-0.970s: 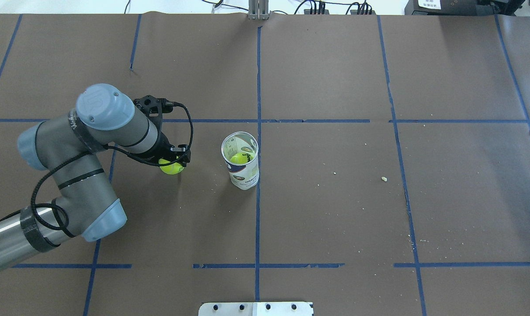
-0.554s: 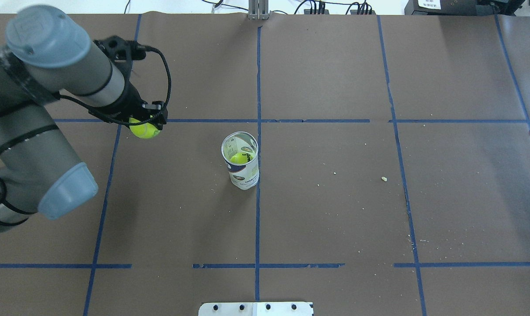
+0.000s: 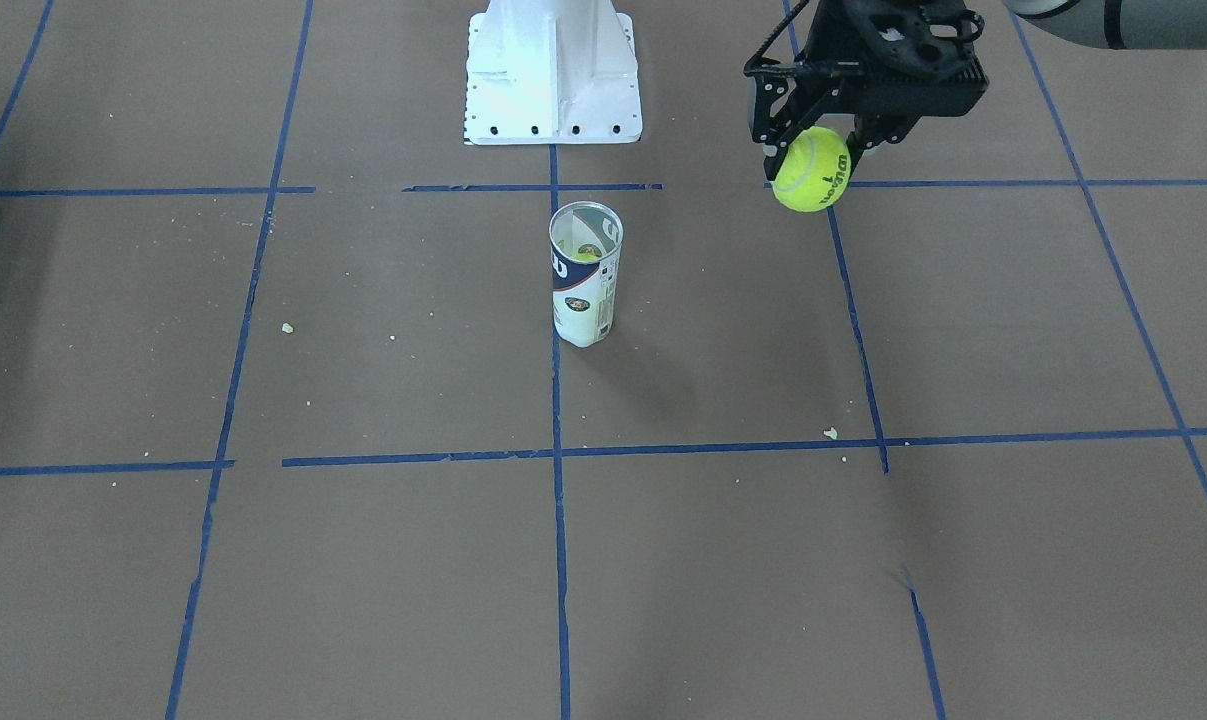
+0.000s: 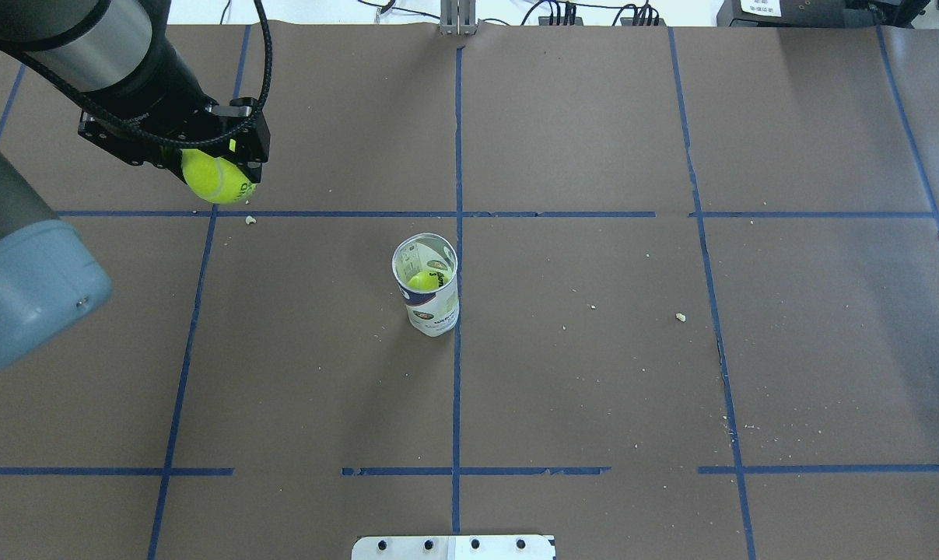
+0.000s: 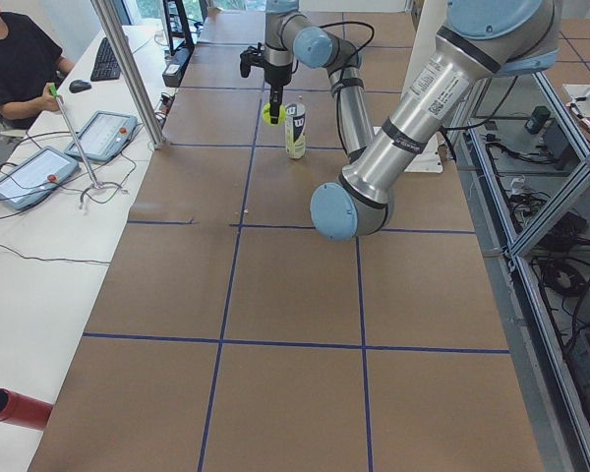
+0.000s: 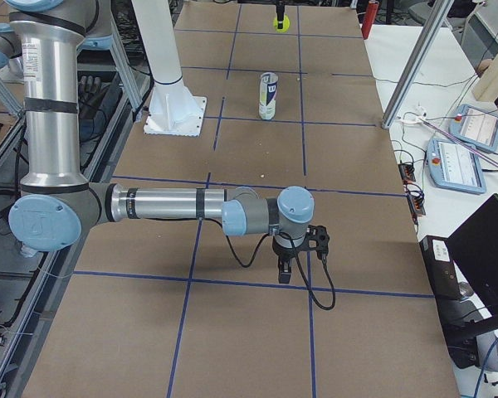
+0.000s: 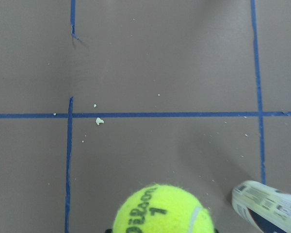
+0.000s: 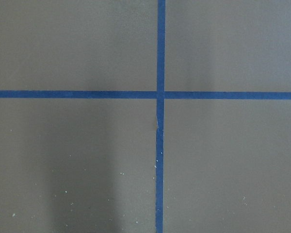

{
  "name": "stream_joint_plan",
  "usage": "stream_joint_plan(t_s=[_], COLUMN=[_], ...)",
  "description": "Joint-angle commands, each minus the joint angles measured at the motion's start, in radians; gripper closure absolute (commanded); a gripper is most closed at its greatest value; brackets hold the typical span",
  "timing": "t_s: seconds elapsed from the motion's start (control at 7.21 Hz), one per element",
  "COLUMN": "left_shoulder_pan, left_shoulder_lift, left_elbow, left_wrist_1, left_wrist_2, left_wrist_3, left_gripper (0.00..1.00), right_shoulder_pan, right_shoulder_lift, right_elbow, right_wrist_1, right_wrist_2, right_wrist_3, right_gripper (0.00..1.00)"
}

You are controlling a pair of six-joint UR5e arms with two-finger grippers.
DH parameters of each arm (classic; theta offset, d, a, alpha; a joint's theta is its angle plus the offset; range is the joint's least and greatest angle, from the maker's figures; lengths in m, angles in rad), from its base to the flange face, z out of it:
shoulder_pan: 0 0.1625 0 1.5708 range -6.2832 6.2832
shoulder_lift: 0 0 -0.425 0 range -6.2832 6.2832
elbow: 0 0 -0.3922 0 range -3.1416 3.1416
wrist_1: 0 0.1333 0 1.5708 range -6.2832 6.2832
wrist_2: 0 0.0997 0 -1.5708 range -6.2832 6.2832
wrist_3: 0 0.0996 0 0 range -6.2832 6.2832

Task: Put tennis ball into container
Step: 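Lift the tennis ball with the left gripper away from the table, then carry the ball with the left gripper over the clear plastic can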

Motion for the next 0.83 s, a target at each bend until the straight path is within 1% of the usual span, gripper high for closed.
stream_joint_plan(t_s=[0.0, 0.14, 0.28, 0.42, 0.55, 0.69], left_shoulder_pan=[0.07, 0.112, 0.155, 0.172, 0.181, 0.183], left_shoulder_lift=[-0.154, -0.178, -0.19, -0.19, -0.193, -0.187], left_elbow=[0.148, 0.183, 0.239, 0.282, 0.295, 0.334], left_wrist_1=[0.015, 0.011, -0.055, -0.119, -0.13, -0.191], left_wrist_2=[-0.031, -0.031, -0.03, -0.03, -0.03, -0.03], left_wrist_3=[-0.111, -0.132, -0.171, -0.196, -0.196, -0.196], left_gripper=[1.0, 1.0, 1.0, 1.0, 1.0, 1.0], right_shoulder_pan=[0.0, -0.002, -0.002, 0.0, 0.0, 0.0], right_shoulder_lift=[0.0, 0.0, 0.0, 0.0, 0.0, 0.0], right_elbow=[0.0, 0.0, 0.0, 0.0, 0.0, 0.0], right_wrist_1=[0.0, 0.0, 0.0, 0.0, 0.0, 0.0], right_wrist_2=[0.0, 0.0, 0.0, 0.0, 0.0, 0.0], right_wrist_3=[0.0, 0.0, 0.0, 0.0, 0.0, 0.0], right_gripper=[0.0, 0.0, 0.0, 0.0, 0.0, 0.0])
